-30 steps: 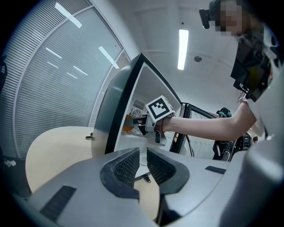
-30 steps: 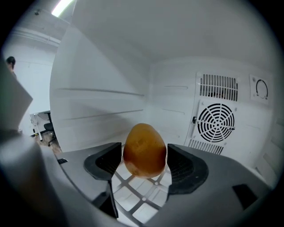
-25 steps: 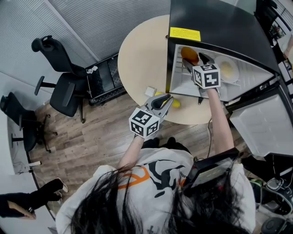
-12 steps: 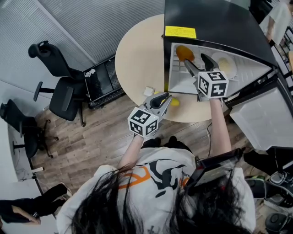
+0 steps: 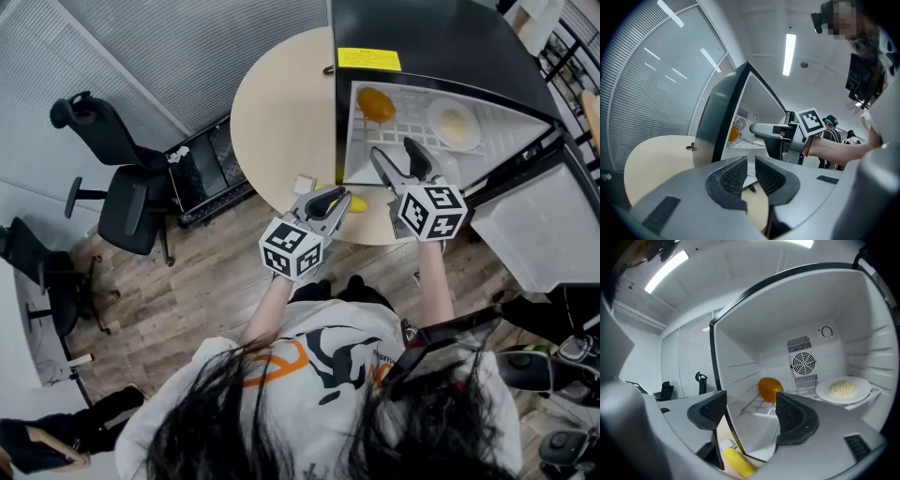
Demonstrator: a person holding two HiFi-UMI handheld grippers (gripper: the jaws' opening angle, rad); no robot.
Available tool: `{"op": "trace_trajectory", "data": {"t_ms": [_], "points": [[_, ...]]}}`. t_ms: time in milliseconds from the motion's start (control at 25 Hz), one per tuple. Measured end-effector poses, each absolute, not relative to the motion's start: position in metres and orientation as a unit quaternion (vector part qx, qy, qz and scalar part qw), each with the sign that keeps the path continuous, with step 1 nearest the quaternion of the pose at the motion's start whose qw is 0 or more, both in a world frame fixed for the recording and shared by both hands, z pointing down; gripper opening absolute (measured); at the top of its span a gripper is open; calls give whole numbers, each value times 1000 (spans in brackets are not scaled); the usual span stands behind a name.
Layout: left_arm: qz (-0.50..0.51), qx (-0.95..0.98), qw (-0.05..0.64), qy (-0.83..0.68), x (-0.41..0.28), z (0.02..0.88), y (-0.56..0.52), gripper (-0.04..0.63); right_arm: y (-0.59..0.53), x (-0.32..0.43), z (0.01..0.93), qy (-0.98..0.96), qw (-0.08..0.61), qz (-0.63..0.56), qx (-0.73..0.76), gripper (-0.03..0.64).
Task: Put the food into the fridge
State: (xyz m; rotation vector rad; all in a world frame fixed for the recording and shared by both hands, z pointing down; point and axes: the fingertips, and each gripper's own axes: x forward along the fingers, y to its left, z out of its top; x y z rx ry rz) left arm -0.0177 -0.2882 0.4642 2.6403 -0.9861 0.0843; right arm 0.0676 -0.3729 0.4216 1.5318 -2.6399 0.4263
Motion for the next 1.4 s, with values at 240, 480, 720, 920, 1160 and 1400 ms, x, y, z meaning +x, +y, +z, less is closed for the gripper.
{"op": "trace_trajectory", "data": {"t_ms": [240,480,720,920,1160,1400], "points": [[26,931,155,-328,-26,457,-278,51,-337,67,427,-835,-7,159,527,253],[32,942,154,-297,-32,460,-261,49,-303,62,435,-810,-34,181,557,150],[38,949,164,-267,-32,470,-244,49,-270,58,454,-787,-31,206,581,115],[37,951,169,-258,-31,474,-232,49,-248,55,466,-778,-29,225,586,104],[27,948,166,-269,-35,467,-224,49,-236,48,461,-786,-24,222,576,94],[24,944,159,-288,-25,459,-206,49,-215,56,455,-798,-28,221,560,89]]}}
